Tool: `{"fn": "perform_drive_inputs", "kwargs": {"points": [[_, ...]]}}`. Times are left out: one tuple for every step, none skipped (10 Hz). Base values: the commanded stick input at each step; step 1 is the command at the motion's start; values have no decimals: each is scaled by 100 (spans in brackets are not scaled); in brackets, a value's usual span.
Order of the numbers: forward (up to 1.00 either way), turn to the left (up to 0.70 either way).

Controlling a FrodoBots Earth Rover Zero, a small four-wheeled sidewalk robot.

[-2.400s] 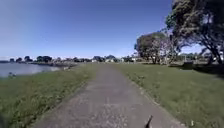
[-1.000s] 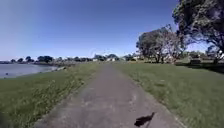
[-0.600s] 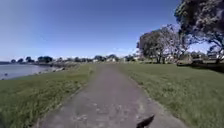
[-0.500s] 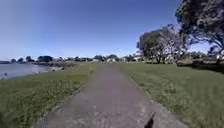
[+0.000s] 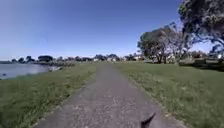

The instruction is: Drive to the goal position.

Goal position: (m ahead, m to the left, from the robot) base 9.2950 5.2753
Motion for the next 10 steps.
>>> {"fn": "perform_drive_inputs", "kwargs": {"points": [[85, 0], [85, 0], [85, 0], [85, 0], [85, 0], [85, 0], [85, 0], [85, 0], [85, 0], [85, 0]]}}
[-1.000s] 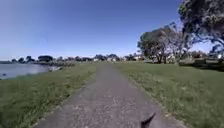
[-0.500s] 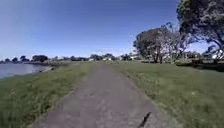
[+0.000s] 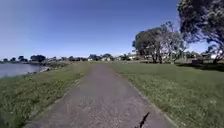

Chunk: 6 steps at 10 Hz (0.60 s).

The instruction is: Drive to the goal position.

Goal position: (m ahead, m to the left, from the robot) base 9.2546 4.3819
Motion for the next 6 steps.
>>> {"fn": "perform_drive_inputs", "kwargs": {"points": [[85, 0], [85, 0], [85, 0], [85, 0], [85, 0], [85, 0]]}}
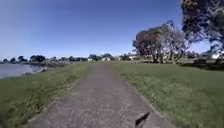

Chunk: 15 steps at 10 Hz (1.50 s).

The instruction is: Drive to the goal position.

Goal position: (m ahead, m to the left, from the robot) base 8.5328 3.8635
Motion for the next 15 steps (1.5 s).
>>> {"fn": "perform_drive_inputs", "kwargs": {"points": [[85, 0], [85, 0], [85, 0], [85, 0], [85, 0], [85, 0], [85, 0], [85, 0], [85, 0], [85, 0], [85, 0], [85, 0], [85, 0], [85, 0], [85, 0]]}}
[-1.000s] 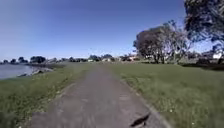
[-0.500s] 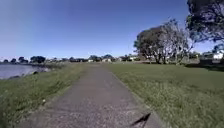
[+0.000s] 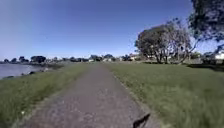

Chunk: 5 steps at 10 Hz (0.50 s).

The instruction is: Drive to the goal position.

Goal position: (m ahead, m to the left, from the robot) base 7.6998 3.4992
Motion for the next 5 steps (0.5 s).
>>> {"fn": "perform_drive_inputs", "kwargs": {"points": [[85, 0], [85, 0], [85, 0], [85, 0], [81, 6]]}}
